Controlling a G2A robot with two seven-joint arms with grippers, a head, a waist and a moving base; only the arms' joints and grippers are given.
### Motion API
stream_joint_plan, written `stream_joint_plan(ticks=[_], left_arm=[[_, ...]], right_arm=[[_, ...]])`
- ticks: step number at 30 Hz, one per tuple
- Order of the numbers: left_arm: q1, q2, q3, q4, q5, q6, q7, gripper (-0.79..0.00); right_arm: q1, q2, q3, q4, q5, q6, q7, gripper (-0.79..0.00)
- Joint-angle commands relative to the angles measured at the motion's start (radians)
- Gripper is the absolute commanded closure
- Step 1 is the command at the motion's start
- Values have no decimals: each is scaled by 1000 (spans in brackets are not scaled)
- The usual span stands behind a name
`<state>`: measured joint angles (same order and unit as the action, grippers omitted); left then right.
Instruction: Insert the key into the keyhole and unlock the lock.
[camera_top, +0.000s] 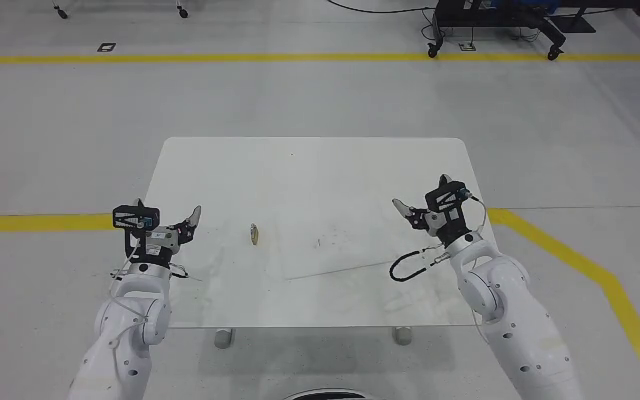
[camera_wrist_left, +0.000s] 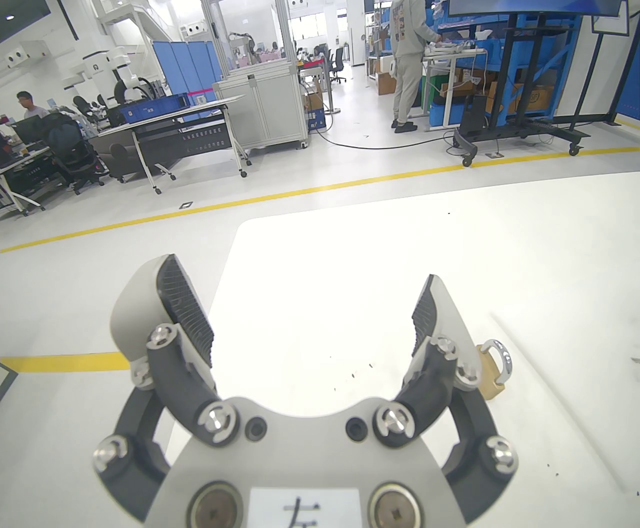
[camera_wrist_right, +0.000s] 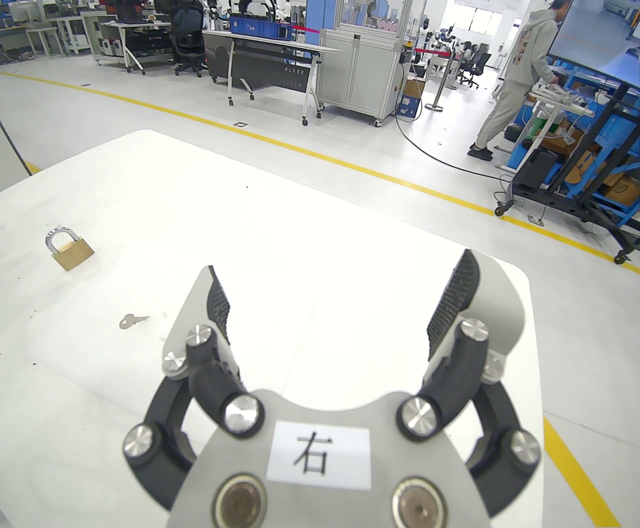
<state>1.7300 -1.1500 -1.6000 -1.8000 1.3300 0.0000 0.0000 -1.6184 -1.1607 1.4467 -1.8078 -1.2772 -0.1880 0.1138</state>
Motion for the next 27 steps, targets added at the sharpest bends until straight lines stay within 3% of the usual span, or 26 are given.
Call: stream_joint_plan(ticks=[1, 4, 9, 12, 27], left_arm=[[0, 0, 0, 0, 0, 0, 0, -785], [0, 0, 0, 0, 0, 0, 0, -785], [0, 0, 0, 0, 0, 0, 0, -785], [0, 0, 0, 0, 0, 0, 0, -785], [0, 0, 0, 0, 0, 0, 0, -785]], right_arm=[[0, 0, 0, 0, 1, 0, 0, -785], [-2, 0, -10, -4, -1, -12, 1, -785], [13, -4, -108, -18, -31, -119, 48, -785], [30, -7, -147, -4, 72, -220, 54, -785], [30, -7, -147, -4, 72, -220, 54, -785]])
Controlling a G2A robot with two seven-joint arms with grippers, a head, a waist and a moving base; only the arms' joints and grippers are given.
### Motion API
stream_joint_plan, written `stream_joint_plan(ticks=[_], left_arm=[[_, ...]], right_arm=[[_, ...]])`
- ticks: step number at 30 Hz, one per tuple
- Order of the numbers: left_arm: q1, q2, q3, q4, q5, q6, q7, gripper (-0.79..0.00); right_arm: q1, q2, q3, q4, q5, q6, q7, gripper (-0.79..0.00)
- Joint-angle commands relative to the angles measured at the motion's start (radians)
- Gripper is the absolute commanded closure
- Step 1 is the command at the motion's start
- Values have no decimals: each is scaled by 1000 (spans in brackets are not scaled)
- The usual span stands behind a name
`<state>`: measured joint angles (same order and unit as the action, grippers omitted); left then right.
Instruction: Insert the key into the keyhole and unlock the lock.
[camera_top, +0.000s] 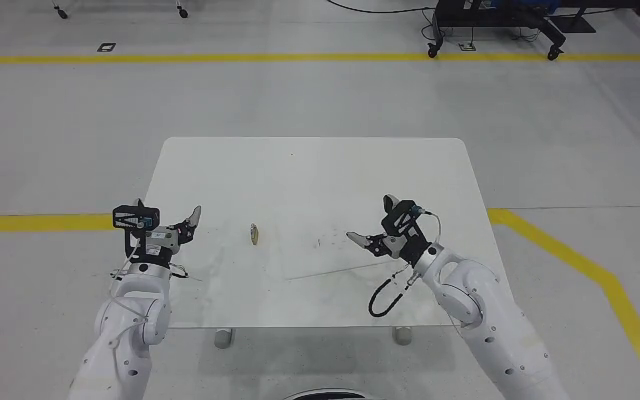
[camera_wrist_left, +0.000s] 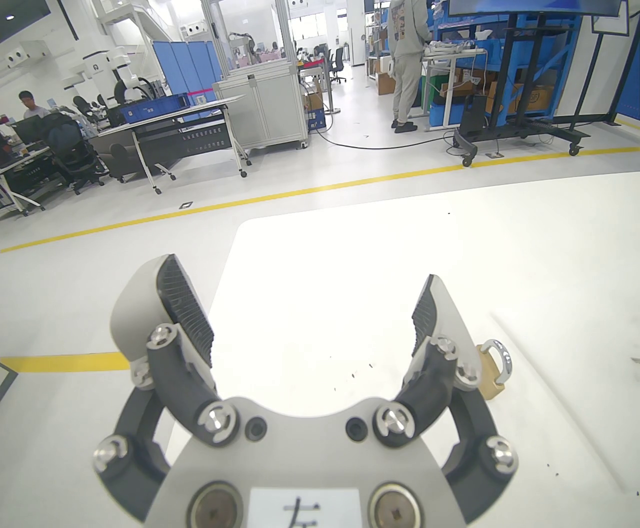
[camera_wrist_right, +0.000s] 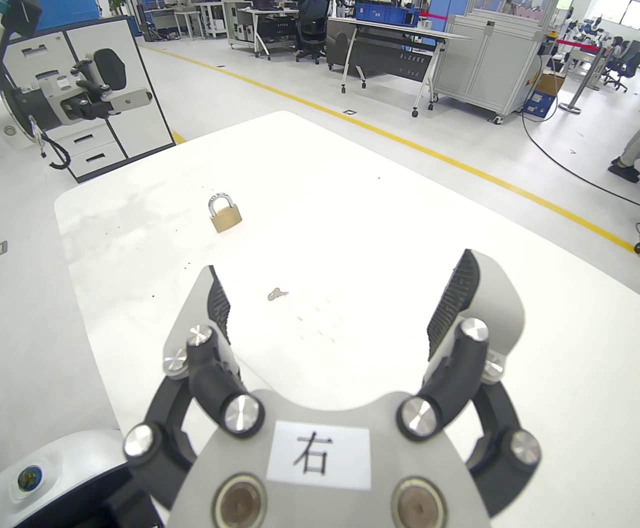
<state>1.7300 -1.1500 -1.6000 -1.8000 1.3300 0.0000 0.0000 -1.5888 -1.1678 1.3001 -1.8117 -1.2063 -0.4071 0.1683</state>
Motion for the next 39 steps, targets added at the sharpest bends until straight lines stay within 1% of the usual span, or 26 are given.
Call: stream_joint_plan(ticks=[1, 6, 7, 11, 15, 16, 17, 18, 19, 23, 24, 26, 27, 28, 31, 33, 37, 39], left_arm=[[0, 0, 0, 0, 0, 0, 0, -785], [0, 0, 0, 0, 0, 0, 0, -785], [0, 0, 0, 0, 0, 0, 0, -785], [0, 0, 0, 0, 0, 0, 0, -785], [0, 0, 0, 0, 0, 0, 0, -785], [0, 0, 0, 0, 0, 0, 0, -785], [0, 0, 0, 0, 0, 0, 0, -785], [0, 0, 0, 0, 0, 0, 0, -785], [0, 0, 0, 0, 0, 0, 0, -785], [0, 0, 0, 0, 0, 0, 0, -785], [0, 0, 0, 0, 0, 0, 0, -785], [0, 0, 0, 0, 0, 0, 0, -785], [0, 0, 0, 0, 0, 0, 0, -785], [0, 0, 0, 0, 0, 0, 0, -785], [0, 0, 0, 0, 0, 0, 0, -785], [0, 0, 0, 0, 0, 0, 0, -785], [0, 0, 0, 0, 0, 0, 0, -785], [0, 0, 0, 0, 0, 0, 0, -785]], right_arm=[[0, 0, 0, 0, 1, -1, 0, -785], [3, 0, -13, -1, -15, -1, 15, -785], [14, -2, -35, -4, -42, 7, 42, -785], [69, -11, -116, 17, -44, -8, 138, -785], [138, -23, -197, 58, -18, -25, 288, -785], [156, -26, -213, 66, -10, -25, 320, -767], [172, -29, -228, 76, 3, -24, 345, -643], [188, -32, -240, 90, 16, -18, 372, -471], [207, -36, -252, 102, 28, -12, 400, -382], [277, -52, -304, 155, 95, 16, 478, -351], [295, -57, -317, 177, 117, 25, 497, -323], [334, -69, -346, 219, 154, 47, 523, -314], [354, -74, -363, 243, 166, 52, 535, -296], [373, -80, -379, 268, 175, 62, 539, -277], [419, -97, -414, 335, 211, 84, 536, -262], [439, -104, -428, 365, 225, 89, 527, -237], [460, -111, -440, 393, 221, 112, 527, -222], [462, -112, -443, 394, 204, 144, 532, -222]])
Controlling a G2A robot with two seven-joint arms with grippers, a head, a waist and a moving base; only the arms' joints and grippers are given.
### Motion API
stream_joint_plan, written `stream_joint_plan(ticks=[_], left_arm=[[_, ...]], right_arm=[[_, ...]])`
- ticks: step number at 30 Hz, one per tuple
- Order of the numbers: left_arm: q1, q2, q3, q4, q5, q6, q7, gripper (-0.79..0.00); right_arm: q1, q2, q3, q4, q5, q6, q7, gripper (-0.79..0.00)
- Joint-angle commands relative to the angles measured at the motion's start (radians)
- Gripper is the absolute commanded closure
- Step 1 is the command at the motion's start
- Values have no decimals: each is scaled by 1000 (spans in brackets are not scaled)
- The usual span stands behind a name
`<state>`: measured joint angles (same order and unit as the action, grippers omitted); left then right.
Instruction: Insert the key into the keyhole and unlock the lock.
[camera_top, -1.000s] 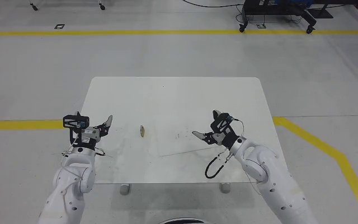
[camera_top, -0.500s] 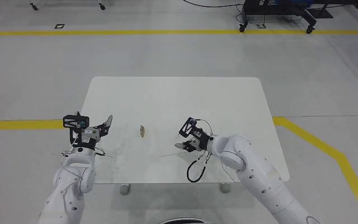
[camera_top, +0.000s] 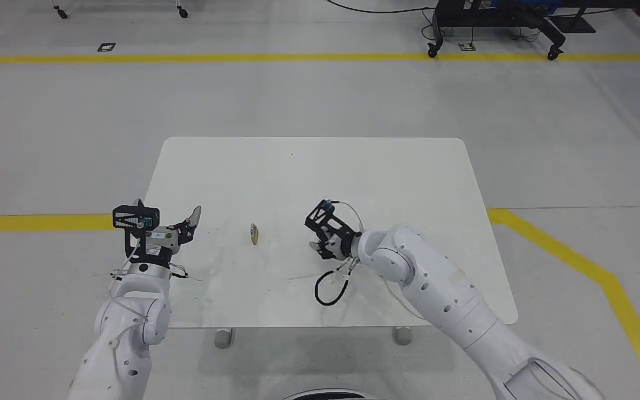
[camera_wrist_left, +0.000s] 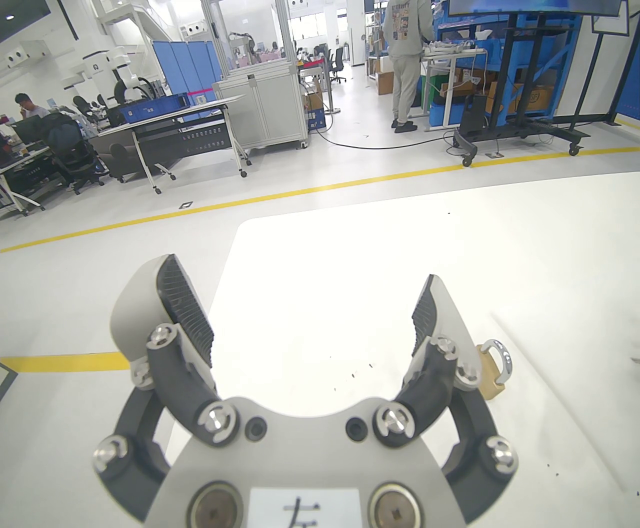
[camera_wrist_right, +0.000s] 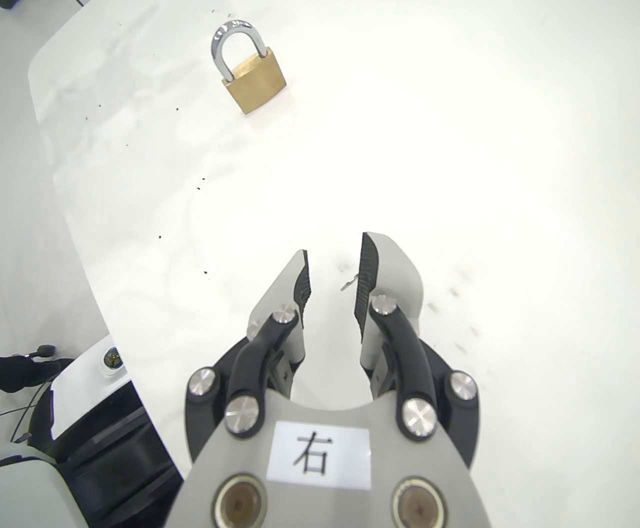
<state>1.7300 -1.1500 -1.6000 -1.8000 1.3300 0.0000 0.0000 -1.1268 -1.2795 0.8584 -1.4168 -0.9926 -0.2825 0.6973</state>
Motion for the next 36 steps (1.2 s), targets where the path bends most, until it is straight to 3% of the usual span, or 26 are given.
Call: stream_joint_plan(ticks=[1, 3, 8, 14, 24, 36], left_arm=[[0, 0, 0, 0, 0, 0, 0, -785], [0, 0, 0, 0, 0, 0, 0, -785], [0, 0, 0, 0, 0, 0, 0, -785], [0, 0, 0, 0, 0, 0, 0, -785], [0, 0, 0, 0, 0, 0, 0, -785], [0, 0, 0, 0, 0, 0, 0, -785]], right_arm=[[0, -1, -3, -1, -14, 30, 5, -228], [-1, -2, -2, -1, -21, 49, 9, -262], [-3, -3, -7, -8, -23, 46, 19, -209], [9, -10, -20, 6, -33, 83, 53, 0], [-54, 7, 39, -69, -57, 118, 21, 0], [-141, 38, 138, -174, -42, 57, 6, 0]])
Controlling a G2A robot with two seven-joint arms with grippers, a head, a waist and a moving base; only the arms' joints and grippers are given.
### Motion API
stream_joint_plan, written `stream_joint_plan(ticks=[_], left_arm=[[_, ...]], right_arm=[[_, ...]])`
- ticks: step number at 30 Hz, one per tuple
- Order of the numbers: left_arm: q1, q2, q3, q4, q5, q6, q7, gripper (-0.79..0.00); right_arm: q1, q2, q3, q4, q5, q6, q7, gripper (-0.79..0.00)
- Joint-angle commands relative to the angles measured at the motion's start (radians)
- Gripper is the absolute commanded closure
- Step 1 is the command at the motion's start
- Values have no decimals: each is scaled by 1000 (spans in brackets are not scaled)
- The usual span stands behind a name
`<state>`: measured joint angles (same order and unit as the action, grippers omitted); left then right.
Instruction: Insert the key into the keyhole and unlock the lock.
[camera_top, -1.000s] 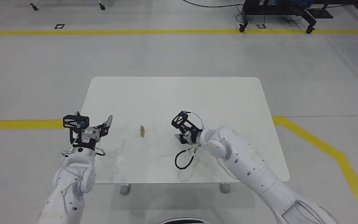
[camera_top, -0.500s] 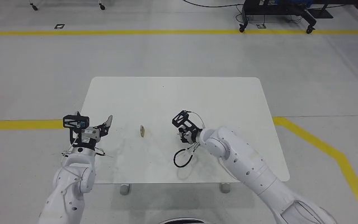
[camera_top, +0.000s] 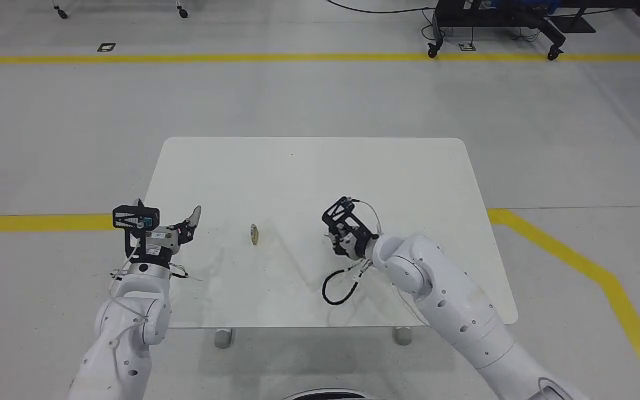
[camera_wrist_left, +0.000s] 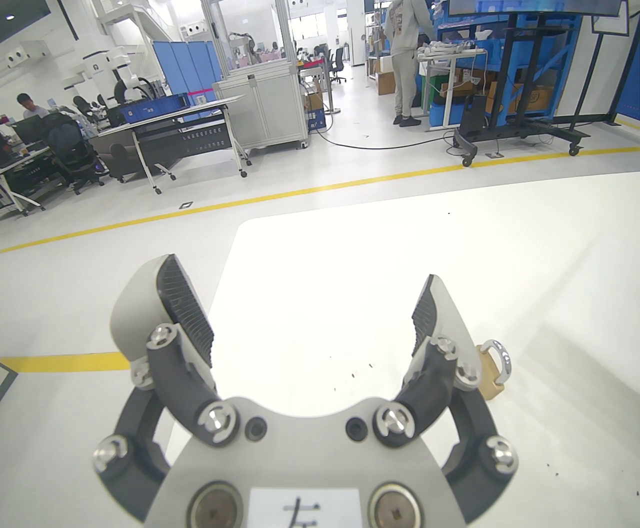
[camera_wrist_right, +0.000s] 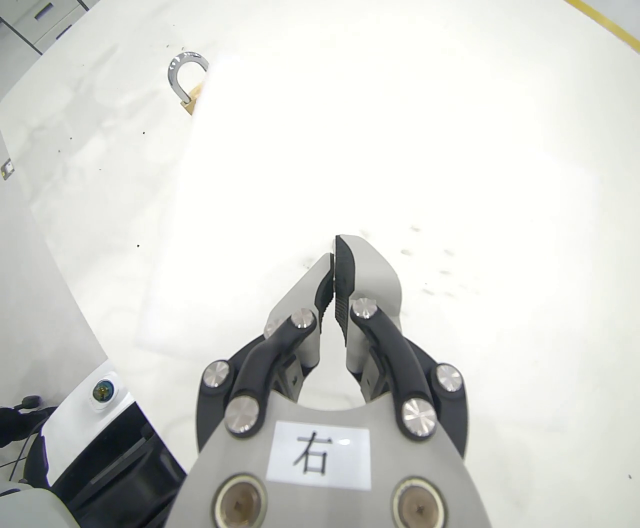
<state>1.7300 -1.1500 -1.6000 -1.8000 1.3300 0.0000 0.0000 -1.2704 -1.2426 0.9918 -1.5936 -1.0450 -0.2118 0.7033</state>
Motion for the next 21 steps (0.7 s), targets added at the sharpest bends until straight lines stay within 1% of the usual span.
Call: stream_joint_plan(ticks=[1, 9, 11, 13, 16, 17, 19, 20, 21], left_arm=[[0, 0, 0, 0, 0, 0, 0, -785], [0, 0, -3, -1, -9, 0, 1, -785], [7, 1, -17, -29, -29, -24, -12, -785], [18, 7, -32, -101, -16, -103, -66, -785], [12, 14, -27, -197, -20, -232, -192, -785], [1, 17, -27, -226, -3, -254, -234, -785], [-18, 20, 8, -272, 53, -304, -314, -785], [-28, 21, 23, -280, 64, -318, -338, -785], [-56, 21, 57, -284, 93, -331, -391, -785]], right_arm=[[4, 1, 6, 2, 9, -19, 0, 0], [4, 1, 6, 2, 9, -19, 0, 0], [4, 1, 6, 2, 9, -19, 0, 0], [-1, 0, 13, 28, 10, 13, -47, 0], [25, -9, -16, 70, 18, 11, -58, 0], [37, -13, -25, 88, 19, 19, -55, 0], [59, -20, -42, 115, 26, 30, -54, 0], [65, -22, -46, 124, 29, 33, -51, 0], [77, -25, -53, 138, 34, 34, -52, 0]])
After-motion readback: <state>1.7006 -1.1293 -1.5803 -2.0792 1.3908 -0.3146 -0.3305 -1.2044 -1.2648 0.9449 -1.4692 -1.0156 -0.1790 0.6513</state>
